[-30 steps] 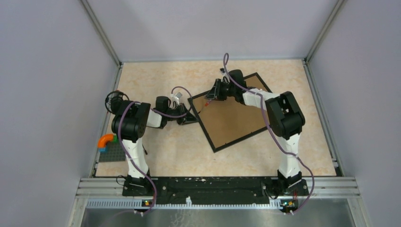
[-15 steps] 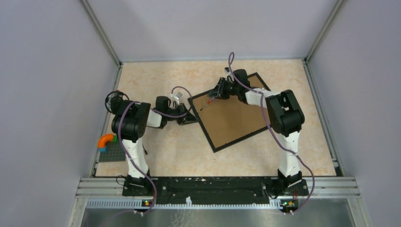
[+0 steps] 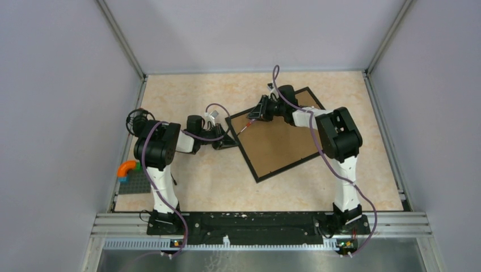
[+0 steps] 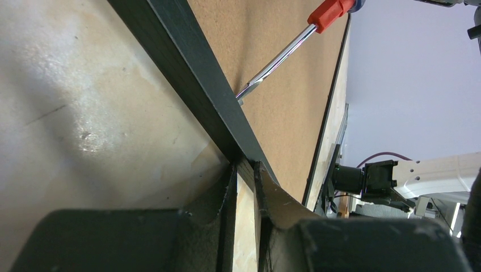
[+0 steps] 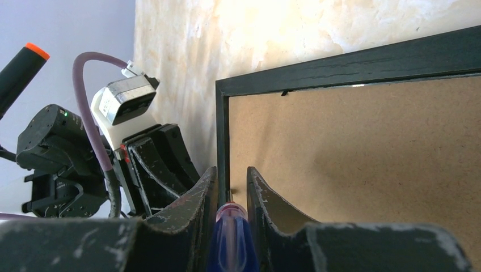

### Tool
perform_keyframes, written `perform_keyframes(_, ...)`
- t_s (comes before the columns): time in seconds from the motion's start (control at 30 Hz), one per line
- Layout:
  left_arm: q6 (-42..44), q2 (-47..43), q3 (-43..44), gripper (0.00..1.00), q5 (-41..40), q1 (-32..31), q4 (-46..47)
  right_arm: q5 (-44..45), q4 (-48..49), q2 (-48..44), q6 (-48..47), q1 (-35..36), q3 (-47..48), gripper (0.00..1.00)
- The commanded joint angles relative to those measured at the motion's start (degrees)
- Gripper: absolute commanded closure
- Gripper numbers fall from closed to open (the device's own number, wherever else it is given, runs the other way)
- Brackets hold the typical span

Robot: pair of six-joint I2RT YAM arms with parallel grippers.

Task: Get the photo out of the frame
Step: Release the photo frame item from the photo frame.

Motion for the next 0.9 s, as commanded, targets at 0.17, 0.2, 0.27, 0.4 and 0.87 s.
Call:
perform_keyframes(0.17,5.68,4.81,-0.64,0.81,-11.31,-1.04,-6.49,-2.41,-2.53,1.76,-0.42,3.16,-1.19,1.0)
perform_keyframes(0.2,5.68,4.76,-0.72,0.81,-11.38,-1.1,-6.49,-2.69,-2.73,1.42,-0.43,3.66,-1.3,1.0)
perform_keyframes(0.27,5.76,4.74,-0.67,0.81,-11.56,-1.1,-6.49,-2.74,-3.42,0.39,-0.63,4.96,-1.5,1.0)
perform_keyframes(0.4,5.74,4.75,-0.67,0.81,-11.66,-1.1,-6.49,-2.52,-5.44,-1.96,-1.2,8.04,-2.03,1.0)
perform_keyframes(0.87,5.27,4.71,-0.76,0.81,-11.75,-1.06,-6.39,7.21,-18.46,-7.67,-9.07,16.11,-3.67,1.0)
